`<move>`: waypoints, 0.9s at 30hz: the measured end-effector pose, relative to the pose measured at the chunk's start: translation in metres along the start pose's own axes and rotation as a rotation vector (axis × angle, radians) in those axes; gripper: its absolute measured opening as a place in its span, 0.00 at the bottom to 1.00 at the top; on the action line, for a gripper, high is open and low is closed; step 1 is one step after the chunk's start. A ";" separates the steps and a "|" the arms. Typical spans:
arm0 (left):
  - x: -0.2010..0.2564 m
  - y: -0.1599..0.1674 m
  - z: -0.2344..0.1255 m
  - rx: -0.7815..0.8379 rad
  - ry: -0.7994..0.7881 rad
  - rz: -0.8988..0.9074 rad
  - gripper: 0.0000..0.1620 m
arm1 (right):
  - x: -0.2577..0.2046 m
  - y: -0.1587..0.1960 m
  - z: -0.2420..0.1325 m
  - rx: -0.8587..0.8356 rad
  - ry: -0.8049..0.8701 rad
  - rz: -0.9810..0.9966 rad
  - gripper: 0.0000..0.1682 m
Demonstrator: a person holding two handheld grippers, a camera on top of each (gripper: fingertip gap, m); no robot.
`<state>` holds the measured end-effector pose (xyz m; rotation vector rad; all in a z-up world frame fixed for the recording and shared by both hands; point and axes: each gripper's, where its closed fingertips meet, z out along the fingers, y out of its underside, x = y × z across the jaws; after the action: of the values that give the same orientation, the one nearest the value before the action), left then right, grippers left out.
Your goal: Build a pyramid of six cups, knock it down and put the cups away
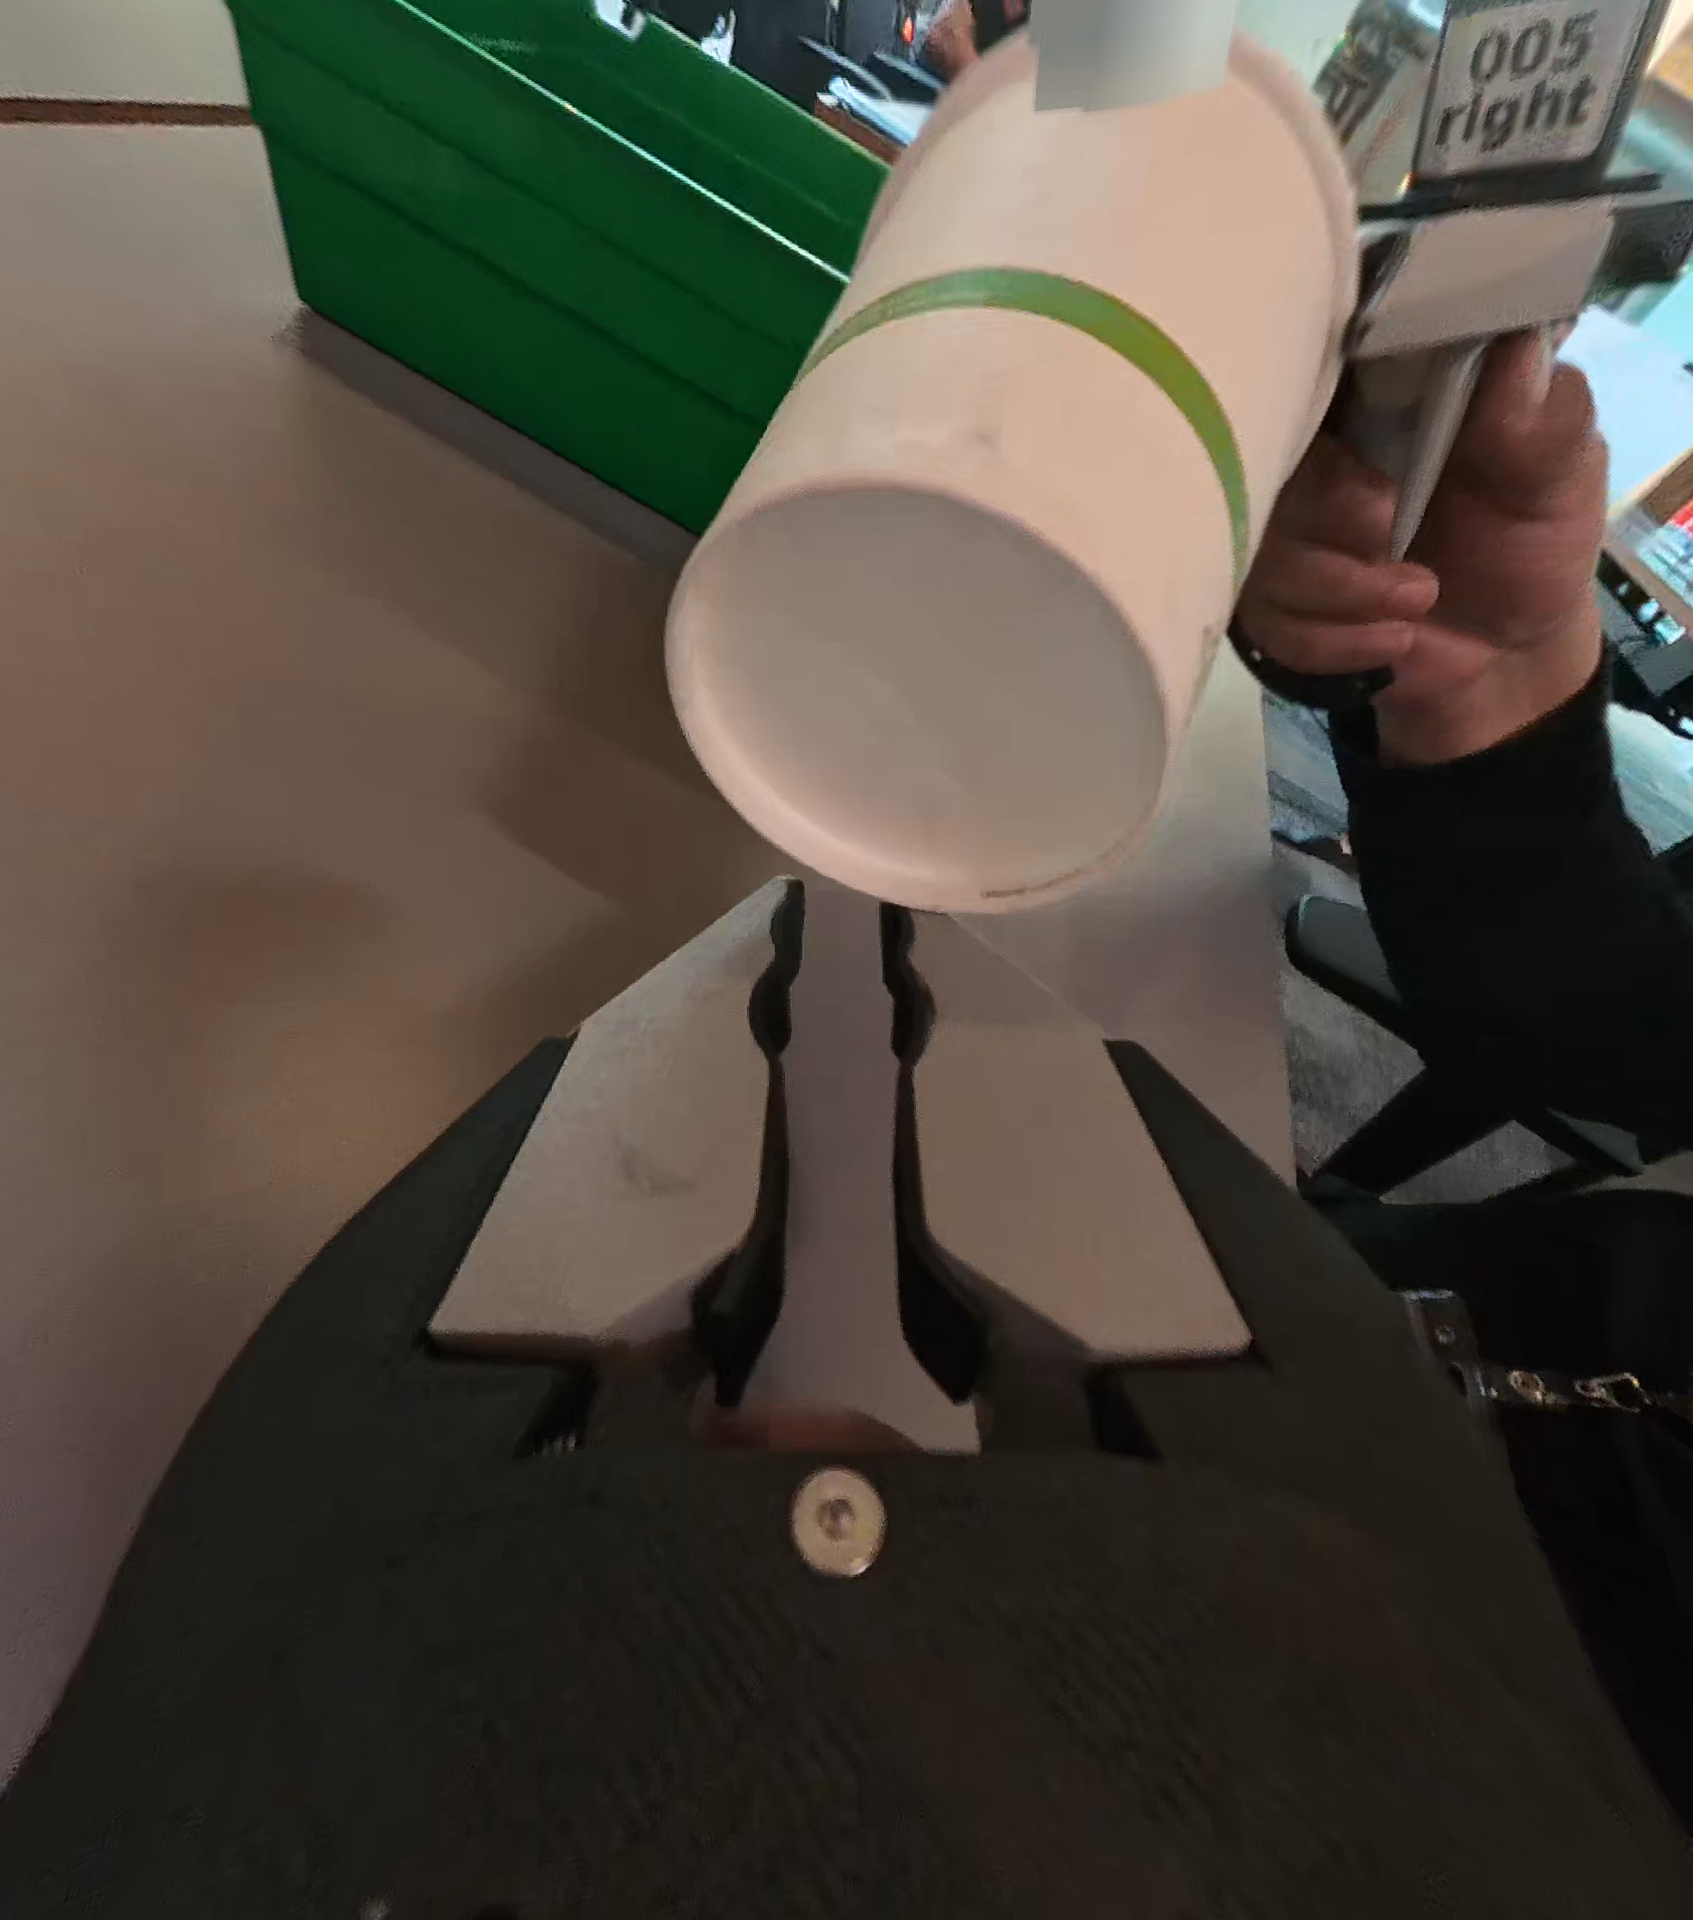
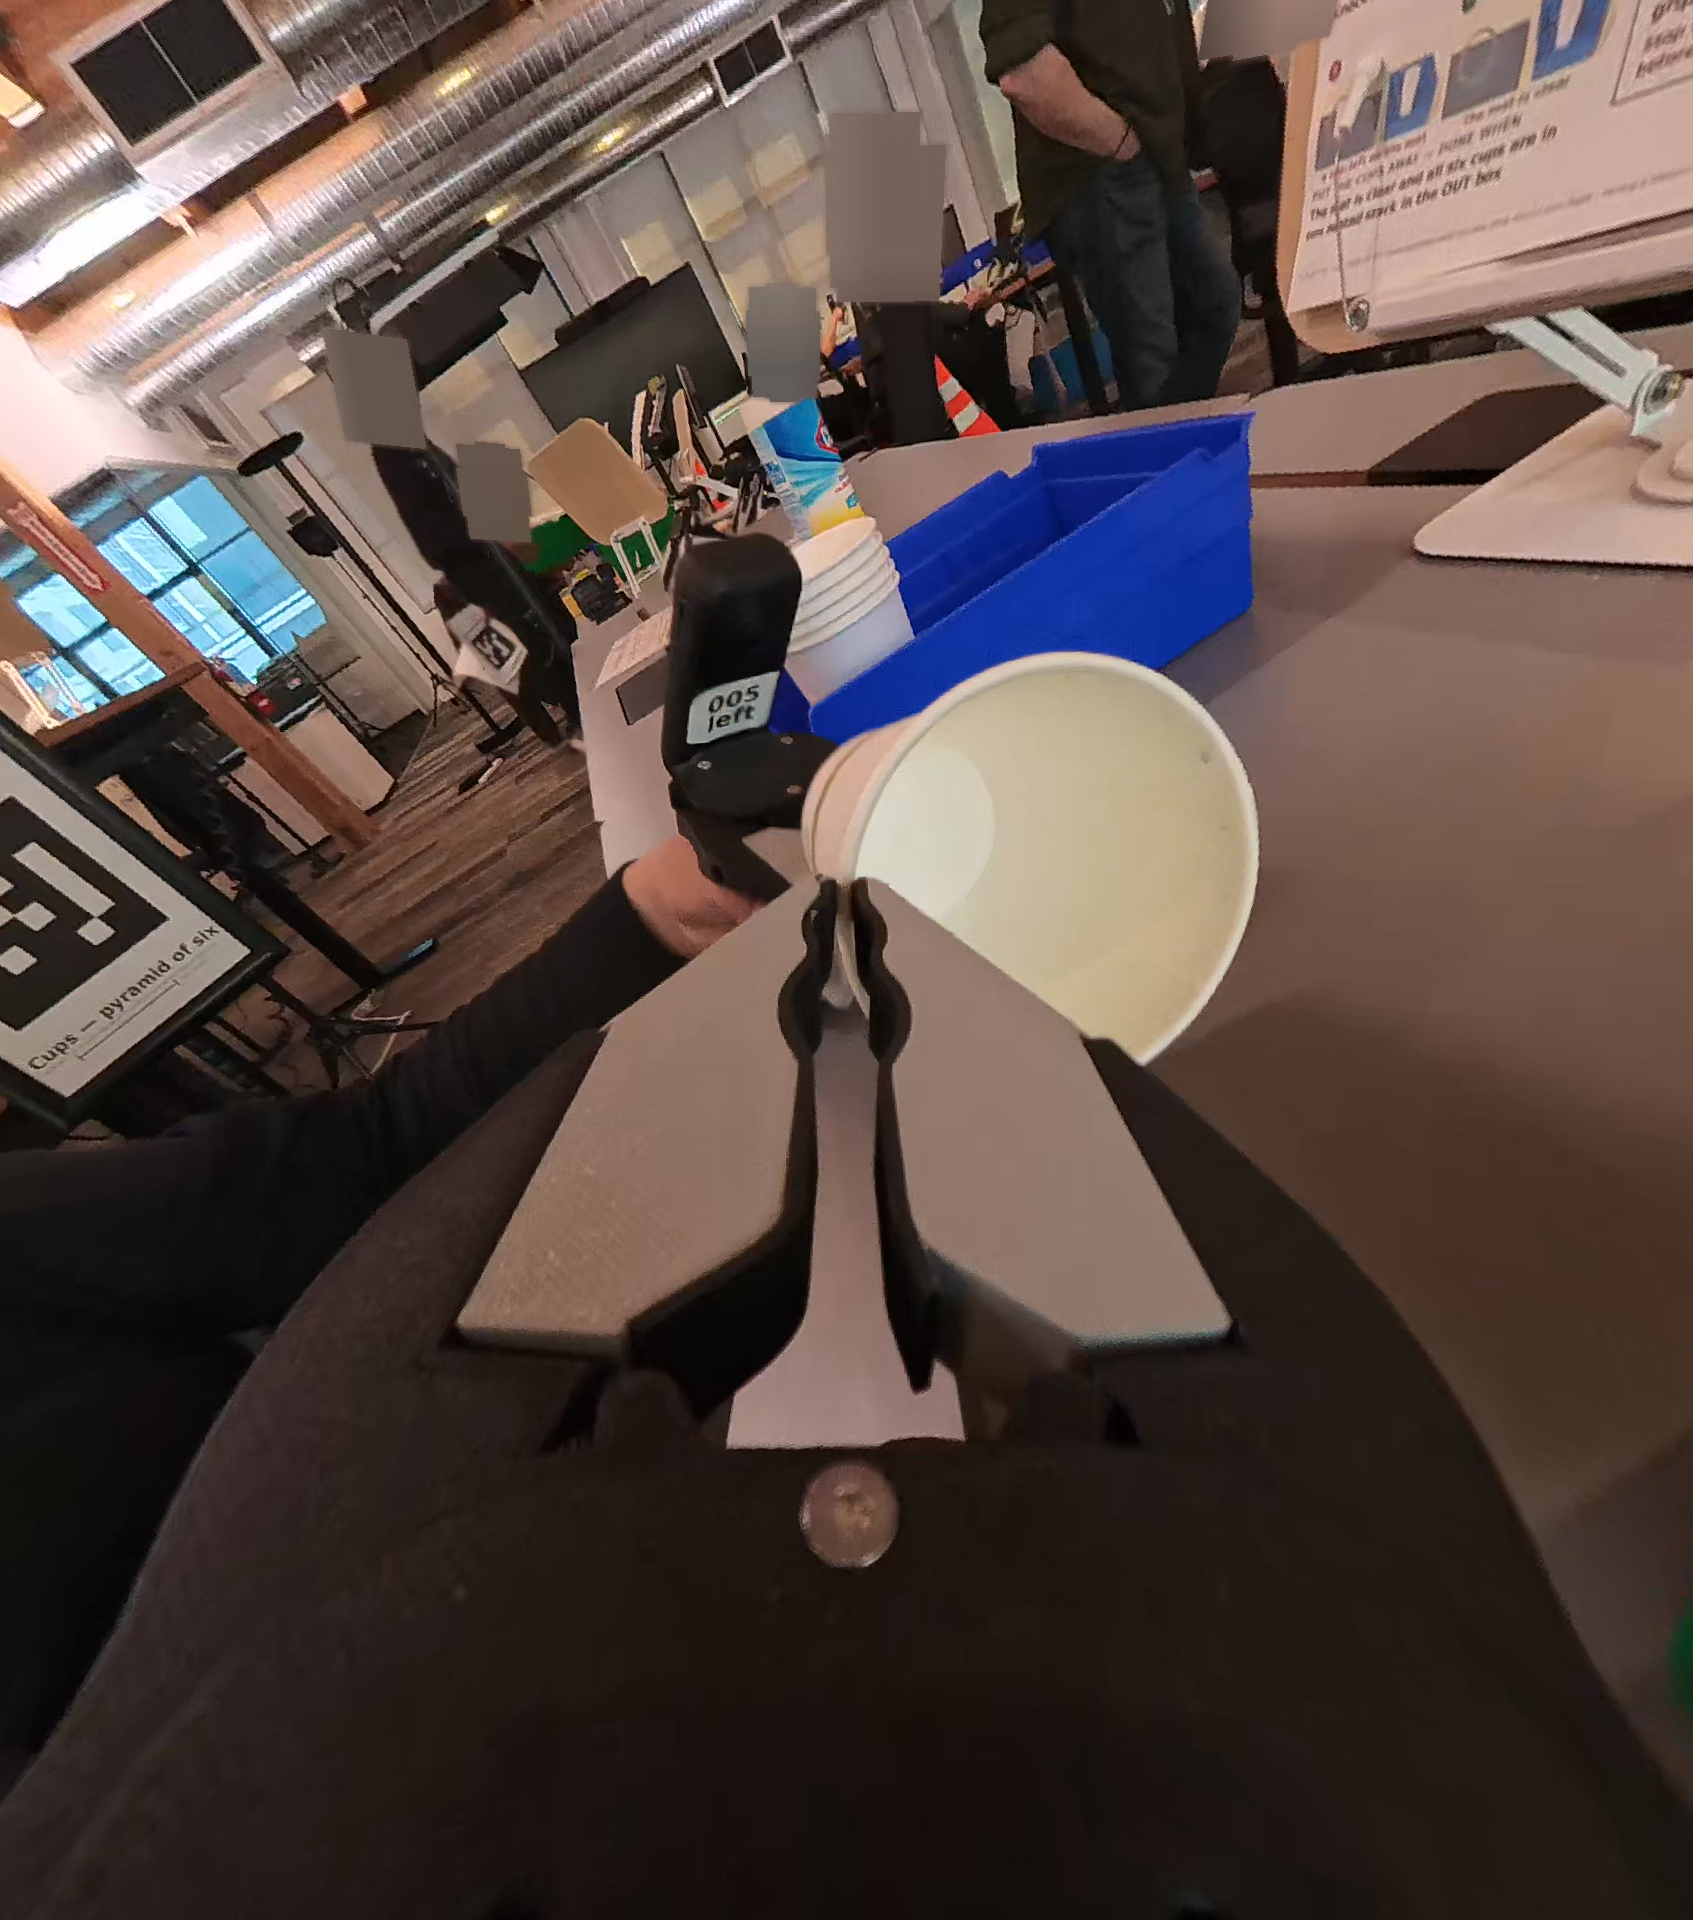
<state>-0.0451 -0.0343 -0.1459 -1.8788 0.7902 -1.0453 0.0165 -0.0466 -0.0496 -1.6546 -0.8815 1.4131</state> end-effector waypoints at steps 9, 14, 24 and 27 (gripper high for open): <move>-0.003 -0.029 -0.019 0.183 0.045 -0.089 0.07 | 0.011 0.044 0.016 -0.191 -0.066 0.077 0.00; -0.005 -0.022 -0.014 0.138 0.017 -0.059 0.13 | 0.014 0.072 0.028 -0.305 -0.081 0.115 0.01; -0.004 -0.011 -0.006 0.068 -0.008 -0.016 0.15 | 0.034 0.121 0.041 -0.499 -0.003 0.126 0.00; -0.006 -0.012 -0.007 0.071 -0.017 -0.021 0.15 | 0.028 0.120 0.041 -0.490 -0.046 0.161 0.00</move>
<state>-0.0530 -0.0263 -0.1357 -1.8366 0.7159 -1.0559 -0.0178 -0.0723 -0.1720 -2.0999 -1.2154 1.4202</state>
